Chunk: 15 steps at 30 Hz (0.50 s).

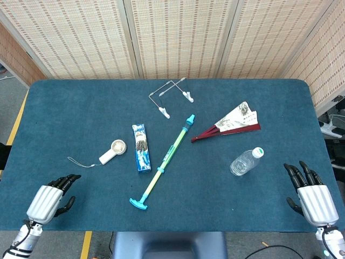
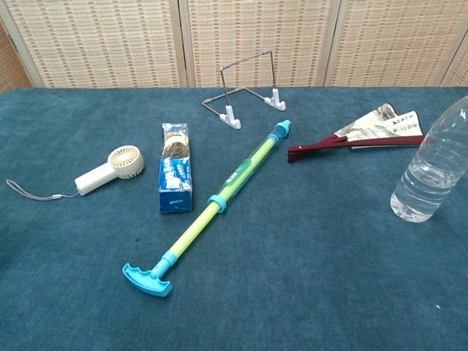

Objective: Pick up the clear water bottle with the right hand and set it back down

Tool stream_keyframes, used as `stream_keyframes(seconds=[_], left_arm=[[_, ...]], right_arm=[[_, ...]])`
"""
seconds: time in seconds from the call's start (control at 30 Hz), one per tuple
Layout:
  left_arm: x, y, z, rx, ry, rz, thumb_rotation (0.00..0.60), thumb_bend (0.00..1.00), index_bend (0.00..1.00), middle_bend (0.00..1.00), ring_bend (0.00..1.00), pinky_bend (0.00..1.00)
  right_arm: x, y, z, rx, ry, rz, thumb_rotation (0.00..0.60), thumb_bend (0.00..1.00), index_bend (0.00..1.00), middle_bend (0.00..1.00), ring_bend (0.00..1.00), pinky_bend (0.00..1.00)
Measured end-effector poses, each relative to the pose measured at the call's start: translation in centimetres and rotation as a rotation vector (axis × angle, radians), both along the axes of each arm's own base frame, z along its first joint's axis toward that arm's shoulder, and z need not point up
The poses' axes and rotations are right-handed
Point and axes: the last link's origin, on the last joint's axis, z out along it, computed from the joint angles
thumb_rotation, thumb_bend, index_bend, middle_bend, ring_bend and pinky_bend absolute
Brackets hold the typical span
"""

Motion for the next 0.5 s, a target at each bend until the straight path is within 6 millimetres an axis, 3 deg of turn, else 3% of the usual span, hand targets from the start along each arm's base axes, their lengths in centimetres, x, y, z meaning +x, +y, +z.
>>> stream_keyframes(seconds=[0.5], left_arm=[[-0.38, 0.27, -0.17, -0.024, -0.010, 0.022, 0.600, 0.43, 0.19, 0.23, 0.28, 0.49]], right_arm=[[0.32, 0.25, 0.14, -0.109, -0.020, 0.017, 0.600, 0.12, 0.00, 0.13, 0.02, 0.20]])
